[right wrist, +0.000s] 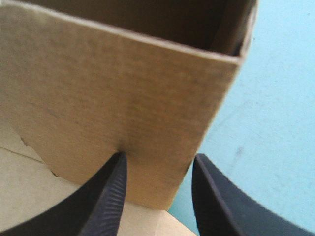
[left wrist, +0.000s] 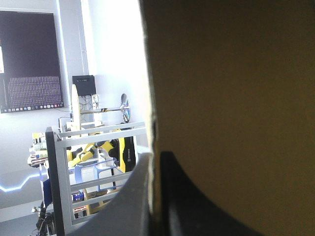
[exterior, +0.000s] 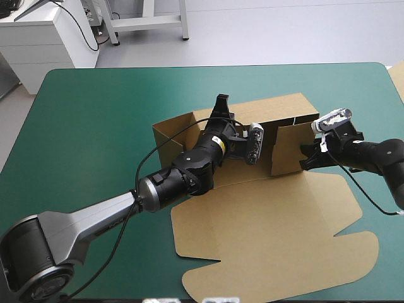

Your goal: Fold the box

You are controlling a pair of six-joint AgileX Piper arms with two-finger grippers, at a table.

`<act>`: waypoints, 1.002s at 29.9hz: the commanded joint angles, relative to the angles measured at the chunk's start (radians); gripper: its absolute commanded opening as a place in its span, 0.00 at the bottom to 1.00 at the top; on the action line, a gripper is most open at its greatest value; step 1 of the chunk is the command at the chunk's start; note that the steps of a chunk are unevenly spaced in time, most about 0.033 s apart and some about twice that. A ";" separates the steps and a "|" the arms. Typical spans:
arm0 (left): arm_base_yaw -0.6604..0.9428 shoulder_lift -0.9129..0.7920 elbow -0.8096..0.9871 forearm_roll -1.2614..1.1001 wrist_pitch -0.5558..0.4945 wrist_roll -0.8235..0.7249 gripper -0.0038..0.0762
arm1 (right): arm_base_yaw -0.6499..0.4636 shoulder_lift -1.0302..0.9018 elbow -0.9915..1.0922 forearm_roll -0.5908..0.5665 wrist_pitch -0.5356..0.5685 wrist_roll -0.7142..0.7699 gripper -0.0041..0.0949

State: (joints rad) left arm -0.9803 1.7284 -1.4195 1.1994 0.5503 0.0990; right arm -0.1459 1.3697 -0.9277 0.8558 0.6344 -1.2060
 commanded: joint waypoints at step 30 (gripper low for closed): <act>-0.010 -0.056 -0.024 0.041 -0.025 -0.005 0.04 | 0.000 0.041 -0.026 0.367 0.053 -0.324 0.02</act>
State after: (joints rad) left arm -0.9793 1.7246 -1.4195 1.2110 0.5953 0.0990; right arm -0.1468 1.4439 -0.9246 1.1303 0.6475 -1.5155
